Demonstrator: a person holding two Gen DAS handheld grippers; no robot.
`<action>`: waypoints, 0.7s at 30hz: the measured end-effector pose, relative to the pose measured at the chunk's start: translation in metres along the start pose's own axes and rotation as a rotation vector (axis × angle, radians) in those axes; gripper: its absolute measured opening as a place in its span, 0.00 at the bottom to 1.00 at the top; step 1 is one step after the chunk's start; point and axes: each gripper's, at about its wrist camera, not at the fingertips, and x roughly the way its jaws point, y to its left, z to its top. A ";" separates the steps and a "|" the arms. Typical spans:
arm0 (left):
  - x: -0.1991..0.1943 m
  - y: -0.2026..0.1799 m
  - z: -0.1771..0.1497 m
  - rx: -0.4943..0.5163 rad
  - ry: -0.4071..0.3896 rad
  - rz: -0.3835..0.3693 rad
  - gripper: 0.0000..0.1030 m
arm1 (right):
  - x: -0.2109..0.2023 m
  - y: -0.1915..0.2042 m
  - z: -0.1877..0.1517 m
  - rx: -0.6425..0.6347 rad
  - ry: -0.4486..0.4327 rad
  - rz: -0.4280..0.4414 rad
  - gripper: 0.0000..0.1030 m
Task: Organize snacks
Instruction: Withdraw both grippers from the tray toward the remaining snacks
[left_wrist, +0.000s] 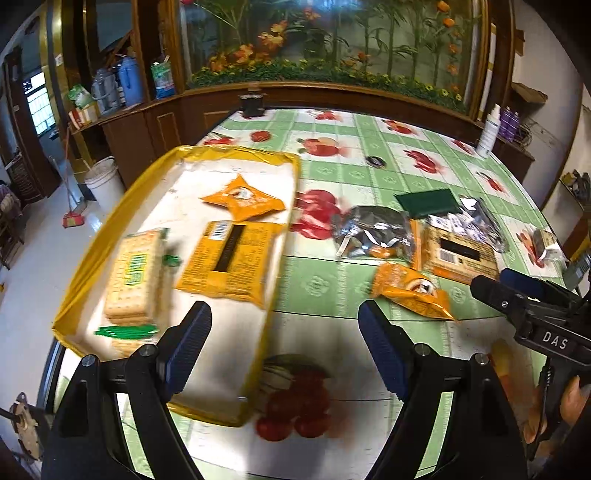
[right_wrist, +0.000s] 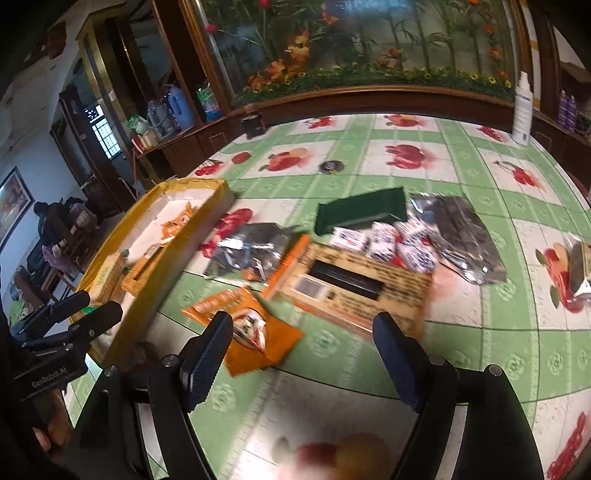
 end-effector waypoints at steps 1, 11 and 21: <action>0.002 -0.006 0.000 0.011 0.008 -0.013 0.80 | -0.001 -0.005 -0.001 0.005 0.002 -0.002 0.78; 0.026 -0.043 0.005 -0.065 0.141 -0.221 0.79 | -0.003 -0.035 0.002 -0.006 0.013 0.001 0.78; 0.057 -0.040 0.006 -0.095 0.214 -0.074 0.80 | 0.015 -0.039 0.025 -0.043 0.031 0.030 0.78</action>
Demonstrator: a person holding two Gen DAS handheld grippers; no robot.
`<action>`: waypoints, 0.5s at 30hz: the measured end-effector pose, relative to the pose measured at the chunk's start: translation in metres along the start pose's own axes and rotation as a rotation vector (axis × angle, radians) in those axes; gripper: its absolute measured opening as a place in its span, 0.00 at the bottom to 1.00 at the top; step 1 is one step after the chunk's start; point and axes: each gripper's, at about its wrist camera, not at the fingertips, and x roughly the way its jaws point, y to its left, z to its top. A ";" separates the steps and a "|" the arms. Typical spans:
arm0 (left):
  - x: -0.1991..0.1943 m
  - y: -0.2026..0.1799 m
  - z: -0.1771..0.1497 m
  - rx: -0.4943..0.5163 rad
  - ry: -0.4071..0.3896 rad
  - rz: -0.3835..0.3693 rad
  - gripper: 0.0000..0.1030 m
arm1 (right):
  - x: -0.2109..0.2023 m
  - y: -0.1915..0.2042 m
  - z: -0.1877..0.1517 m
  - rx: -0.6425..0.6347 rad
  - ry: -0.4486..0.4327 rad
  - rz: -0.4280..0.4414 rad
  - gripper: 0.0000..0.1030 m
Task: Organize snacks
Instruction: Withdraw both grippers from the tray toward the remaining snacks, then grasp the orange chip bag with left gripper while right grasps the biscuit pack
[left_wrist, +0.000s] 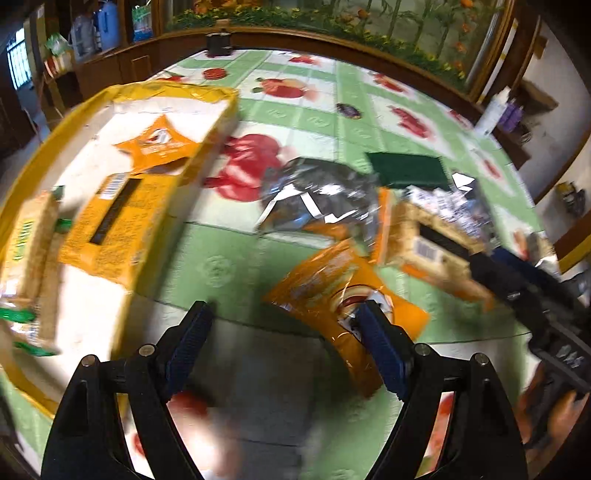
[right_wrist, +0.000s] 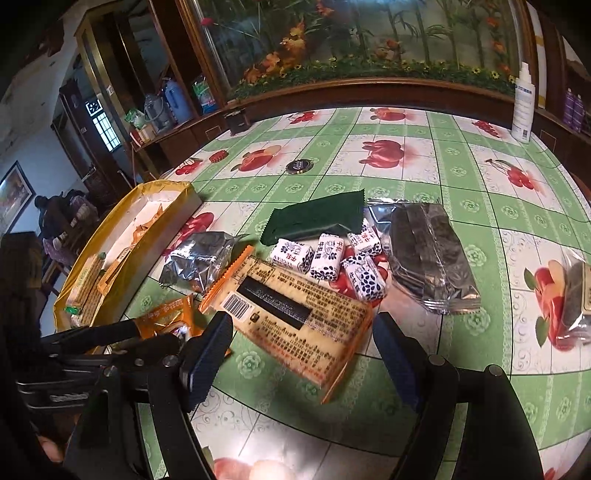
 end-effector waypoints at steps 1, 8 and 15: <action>-0.001 0.006 -0.002 -0.011 0.010 0.007 0.80 | -0.001 0.001 0.000 -0.010 -0.002 0.006 0.78; -0.010 0.007 0.002 -0.037 0.018 -0.086 0.80 | 0.009 0.014 0.002 -0.131 0.019 0.032 0.79; 0.003 -0.016 0.007 0.114 0.021 -0.062 0.80 | 0.010 0.023 0.005 -0.233 0.039 0.096 0.80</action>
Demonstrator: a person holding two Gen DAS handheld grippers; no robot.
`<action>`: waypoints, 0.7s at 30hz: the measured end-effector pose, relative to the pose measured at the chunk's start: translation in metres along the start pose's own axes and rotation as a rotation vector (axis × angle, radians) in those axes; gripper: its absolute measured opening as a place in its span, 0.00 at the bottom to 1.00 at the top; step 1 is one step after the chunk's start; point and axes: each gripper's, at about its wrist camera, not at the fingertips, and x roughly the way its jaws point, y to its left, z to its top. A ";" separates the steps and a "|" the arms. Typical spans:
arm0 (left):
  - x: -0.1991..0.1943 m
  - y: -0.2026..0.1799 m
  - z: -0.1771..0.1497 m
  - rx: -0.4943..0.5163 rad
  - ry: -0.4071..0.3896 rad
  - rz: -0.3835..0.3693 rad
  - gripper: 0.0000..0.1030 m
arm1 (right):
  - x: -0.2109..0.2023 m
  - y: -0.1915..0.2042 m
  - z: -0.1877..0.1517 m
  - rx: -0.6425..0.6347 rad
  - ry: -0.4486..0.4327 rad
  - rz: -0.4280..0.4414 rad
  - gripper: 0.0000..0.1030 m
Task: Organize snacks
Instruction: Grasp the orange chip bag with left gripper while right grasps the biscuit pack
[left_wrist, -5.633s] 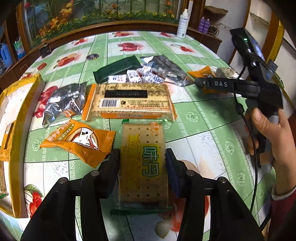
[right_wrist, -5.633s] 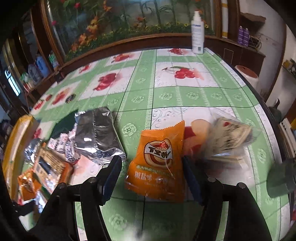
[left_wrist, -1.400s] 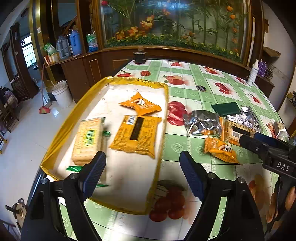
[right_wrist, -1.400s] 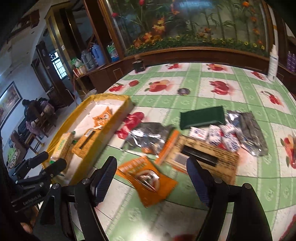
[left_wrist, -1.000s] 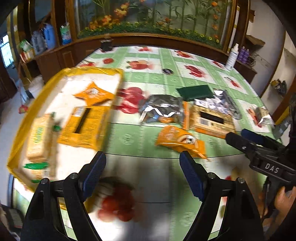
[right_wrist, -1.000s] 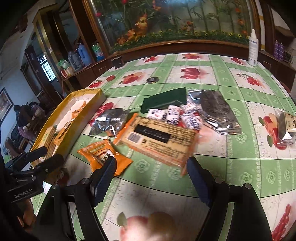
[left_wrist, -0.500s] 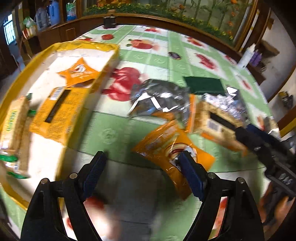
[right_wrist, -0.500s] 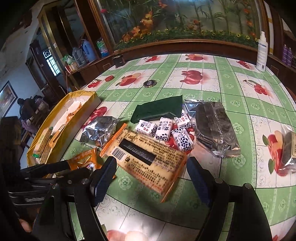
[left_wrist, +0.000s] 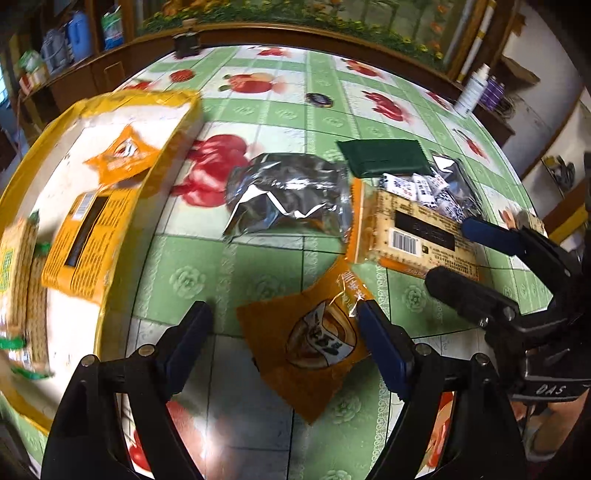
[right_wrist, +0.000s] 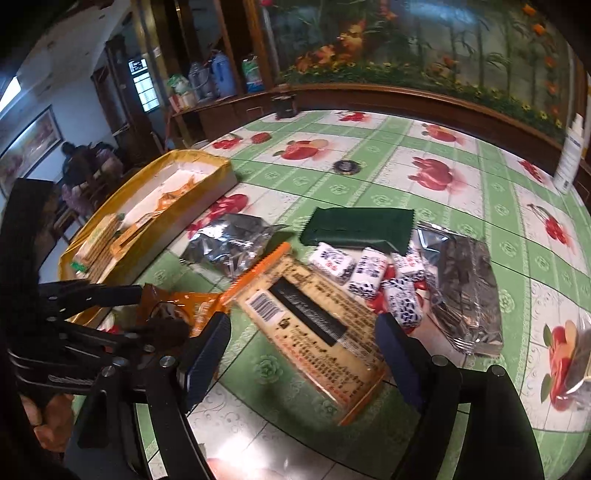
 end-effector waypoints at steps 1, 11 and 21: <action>0.000 -0.002 0.001 0.028 -0.001 0.002 0.80 | 0.001 0.002 0.001 -0.030 0.007 0.012 0.80; 0.001 -0.016 0.011 0.315 -0.002 -0.030 0.80 | 0.017 -0.003 0.011 -0.186 0.095 0.081 0.82; -0.003 -0.035 0.006 0.531 0.036 -0.117 0.80 | 0.025 0.008 0.013 -0.294 0.151 0.036 0.82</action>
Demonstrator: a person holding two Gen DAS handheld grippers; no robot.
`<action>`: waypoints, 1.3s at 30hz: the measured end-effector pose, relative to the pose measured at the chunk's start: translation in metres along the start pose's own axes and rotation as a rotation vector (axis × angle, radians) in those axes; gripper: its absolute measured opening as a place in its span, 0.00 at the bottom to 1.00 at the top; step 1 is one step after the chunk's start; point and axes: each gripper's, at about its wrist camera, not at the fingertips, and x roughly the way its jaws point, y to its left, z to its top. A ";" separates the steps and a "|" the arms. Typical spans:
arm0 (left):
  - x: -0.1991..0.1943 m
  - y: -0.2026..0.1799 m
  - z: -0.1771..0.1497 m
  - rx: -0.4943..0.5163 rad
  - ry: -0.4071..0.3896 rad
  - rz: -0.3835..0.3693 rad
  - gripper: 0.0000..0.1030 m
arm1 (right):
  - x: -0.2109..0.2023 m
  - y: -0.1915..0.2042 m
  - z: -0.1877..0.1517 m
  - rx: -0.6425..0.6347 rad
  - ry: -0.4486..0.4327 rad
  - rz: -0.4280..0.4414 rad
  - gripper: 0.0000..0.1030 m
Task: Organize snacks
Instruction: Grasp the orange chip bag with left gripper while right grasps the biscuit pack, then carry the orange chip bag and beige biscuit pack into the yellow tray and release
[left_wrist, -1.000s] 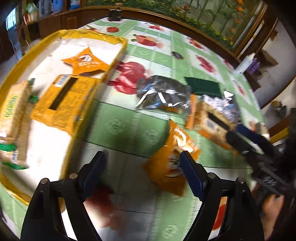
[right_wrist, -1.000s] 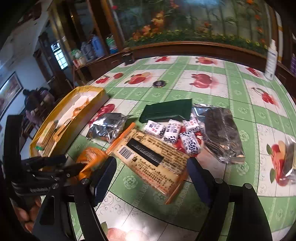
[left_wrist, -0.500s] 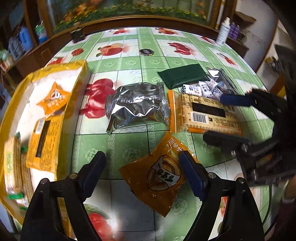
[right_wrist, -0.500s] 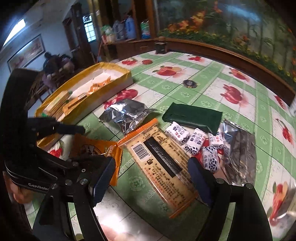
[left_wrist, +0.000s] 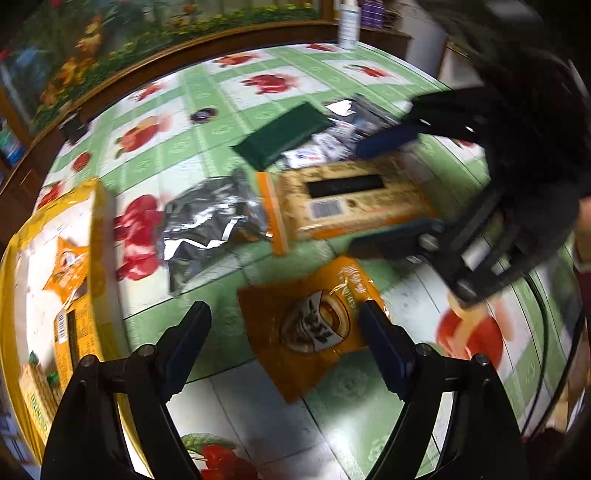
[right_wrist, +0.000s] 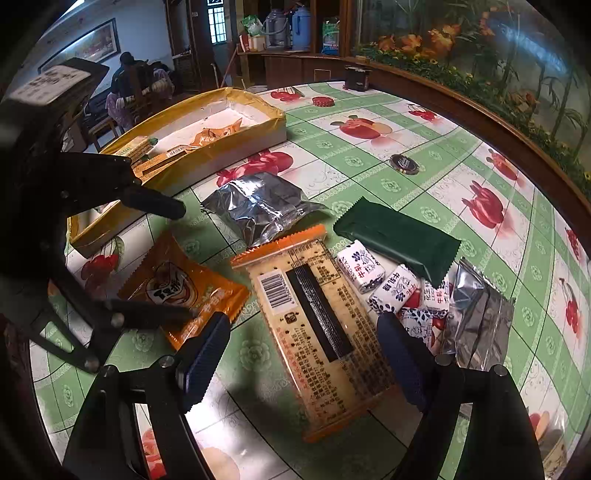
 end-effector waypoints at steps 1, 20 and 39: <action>0.000 -0.002 0.000 0.024 -0.001 -0.016 0.80 | 0.003 -0.001 0.001 -0.001 0.007 0.002 0.82; 0.002 -0.040 0.002 0.231 0.092 -0.146 0.80 | 0.002 0.001 -0.021 0.084 0.064 -0.036 0.55; -0.029 -0.019 -0.037 -0.178 -0.132 -0.238 0.06 | -0.051 0.008 -0.073 0.489 -0.175 0.024 0.54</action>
